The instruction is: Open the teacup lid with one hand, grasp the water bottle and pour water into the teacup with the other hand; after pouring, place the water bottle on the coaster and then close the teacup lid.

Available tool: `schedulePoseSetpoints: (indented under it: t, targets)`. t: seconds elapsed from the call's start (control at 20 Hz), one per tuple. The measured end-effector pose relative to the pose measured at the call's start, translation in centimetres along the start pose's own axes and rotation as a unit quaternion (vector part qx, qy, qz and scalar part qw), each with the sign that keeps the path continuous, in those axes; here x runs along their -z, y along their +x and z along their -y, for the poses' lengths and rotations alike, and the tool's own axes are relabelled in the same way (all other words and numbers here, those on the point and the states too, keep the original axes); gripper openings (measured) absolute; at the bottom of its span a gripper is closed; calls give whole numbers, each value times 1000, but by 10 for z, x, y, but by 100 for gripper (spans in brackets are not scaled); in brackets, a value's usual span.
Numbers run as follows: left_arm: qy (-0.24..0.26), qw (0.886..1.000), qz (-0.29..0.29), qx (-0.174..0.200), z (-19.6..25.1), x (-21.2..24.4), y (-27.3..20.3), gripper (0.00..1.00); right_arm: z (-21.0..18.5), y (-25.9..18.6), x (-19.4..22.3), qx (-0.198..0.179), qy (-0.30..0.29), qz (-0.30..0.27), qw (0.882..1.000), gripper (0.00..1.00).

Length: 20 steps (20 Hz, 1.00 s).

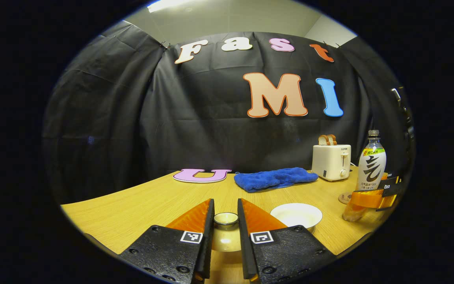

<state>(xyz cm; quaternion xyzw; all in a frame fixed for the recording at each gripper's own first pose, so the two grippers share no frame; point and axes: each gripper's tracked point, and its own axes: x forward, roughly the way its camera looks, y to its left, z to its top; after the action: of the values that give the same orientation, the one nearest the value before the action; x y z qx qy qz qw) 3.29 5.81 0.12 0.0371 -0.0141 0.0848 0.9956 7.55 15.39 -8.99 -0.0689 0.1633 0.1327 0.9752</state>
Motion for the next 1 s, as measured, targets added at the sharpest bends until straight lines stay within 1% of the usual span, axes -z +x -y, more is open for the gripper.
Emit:
schedulePoseSetpoints:
  t: [0.05,0.2,0.35,0.5,0.6,0.75,0.8,0.9,1.0]
  targets:
    - [1,1000,-1,-2,-1,0,1,29,2,0,1,9,-3,0,1000,61]
    - [0,1000,-1,-3,-2,1,0,29,3,0,-1,27,-24,5,999,60]
    - [-1,1000,-1,-3,-1,1,0,29,15,0,-7,62,-93,10,994,60]
    - [-1,1000,-1,-3,-1,1,0,29,29,-2,-24,98,-166,16,981,61]
    - [0,1000,-1,-3,-1,1,1,29,36,-4,-37,116,-224,16,967,61]
    - [0,1000,-1,-3,-1,1,0,29,39,-13,-44,136,-310,10,941,60]
    - [0,1000,-1,-3,-1,1,1,29,37,-15,-48,136,-337,13,932,60]
    - [-1,1000,-1,-3,-1,1,1,29,39,-19,-55,145,-394,14,907,60]
    - [-1,1000,-1,-3,0,1,0,29,36,-22,-57,156,-455,16,877,60]
